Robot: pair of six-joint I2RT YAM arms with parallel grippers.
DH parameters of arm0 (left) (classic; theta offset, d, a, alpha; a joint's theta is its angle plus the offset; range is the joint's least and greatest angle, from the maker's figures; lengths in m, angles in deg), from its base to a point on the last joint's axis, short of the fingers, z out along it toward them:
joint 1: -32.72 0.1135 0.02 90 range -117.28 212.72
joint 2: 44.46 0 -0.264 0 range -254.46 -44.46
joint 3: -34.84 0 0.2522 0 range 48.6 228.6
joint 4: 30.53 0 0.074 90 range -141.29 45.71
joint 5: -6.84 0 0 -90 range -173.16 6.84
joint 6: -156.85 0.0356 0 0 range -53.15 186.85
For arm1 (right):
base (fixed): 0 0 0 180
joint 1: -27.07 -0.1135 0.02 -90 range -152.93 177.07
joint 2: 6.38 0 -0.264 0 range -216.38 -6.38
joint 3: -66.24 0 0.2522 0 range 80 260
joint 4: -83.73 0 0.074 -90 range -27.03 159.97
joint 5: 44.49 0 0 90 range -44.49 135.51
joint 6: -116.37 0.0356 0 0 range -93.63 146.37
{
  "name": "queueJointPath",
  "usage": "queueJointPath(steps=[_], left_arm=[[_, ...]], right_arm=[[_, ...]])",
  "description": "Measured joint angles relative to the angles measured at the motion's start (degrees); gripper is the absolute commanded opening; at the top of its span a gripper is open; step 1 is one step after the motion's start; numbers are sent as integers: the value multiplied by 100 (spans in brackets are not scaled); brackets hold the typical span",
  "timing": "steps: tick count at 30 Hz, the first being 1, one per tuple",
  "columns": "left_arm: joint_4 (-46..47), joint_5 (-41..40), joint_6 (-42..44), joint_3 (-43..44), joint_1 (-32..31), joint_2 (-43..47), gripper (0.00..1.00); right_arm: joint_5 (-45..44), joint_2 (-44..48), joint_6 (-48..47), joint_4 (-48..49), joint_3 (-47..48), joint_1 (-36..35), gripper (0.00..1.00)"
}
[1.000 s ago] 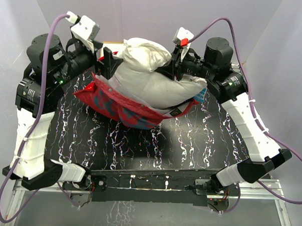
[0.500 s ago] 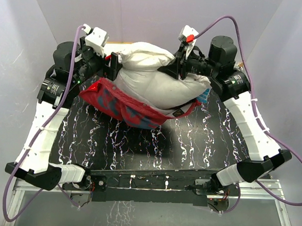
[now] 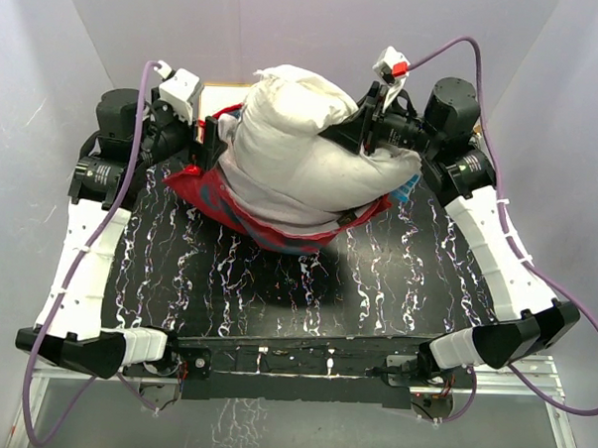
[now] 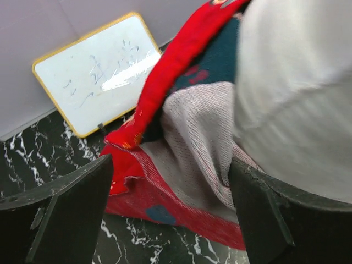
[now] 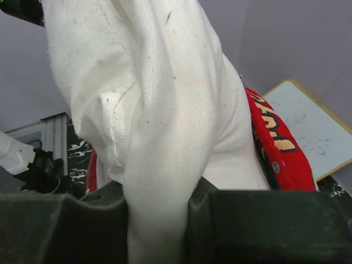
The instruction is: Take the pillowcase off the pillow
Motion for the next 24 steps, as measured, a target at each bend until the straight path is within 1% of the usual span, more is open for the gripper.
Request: queueJointPath(steps=[2,7,10,13,16,19,20,21,24], left_arm=[[164,-186,83,-243,2,-4,80],[522,-579,175,-1038,0,-57,72],[870,-800,317,-1486,0,-7,71],[1064,-1021,511,-1956,13,85,74],[1058,-1045,660,-2308,87,146,81],[822,-839,748,-2275,166,227,89],[623,-734,782,-2153,195,249,95],[378,-592,804,-1945,225,249,97],[-229,20,802,-1027,295,247,97]], right_arm=[[258,42,275,323,-160,7,8],[608,42,866,938,-273,46,8],[848,39,1438,1497,-369,164,8],[1062,13,2107,2214,-439,358,8],[1248,-26,2662,2767,-437,540,8],[1362,-85,2988,3003,-426,588,8],[1377,-116,3086,3086,-424,592,8],[1401,-153,3174,3167,-422,597,8],[1447,-275,3401,3366,-389,601,8]])
